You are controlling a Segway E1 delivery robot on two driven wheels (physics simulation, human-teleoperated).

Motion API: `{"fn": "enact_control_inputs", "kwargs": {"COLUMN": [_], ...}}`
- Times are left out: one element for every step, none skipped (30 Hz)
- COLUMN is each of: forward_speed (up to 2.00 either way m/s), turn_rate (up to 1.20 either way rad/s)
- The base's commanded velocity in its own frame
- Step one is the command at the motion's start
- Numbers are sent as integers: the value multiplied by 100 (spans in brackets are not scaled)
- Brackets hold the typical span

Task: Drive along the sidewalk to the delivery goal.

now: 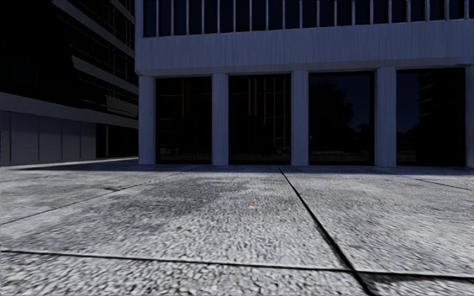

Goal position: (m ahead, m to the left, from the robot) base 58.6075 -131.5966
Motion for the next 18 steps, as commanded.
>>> {"fn": "enact_control_inputs", "kwargs": {"forward_speed": [200, 200, 200, 200, 200, 200, 200, 200, 200, 200, 200, 200, 200, 200, 200, 200, 200, 200], "turn_rate": [-53, -53, -53, -53, -53, -53, -53, -53, -53, -53, -53, -53, -53, -53, -53, -53, -53, -53]}}
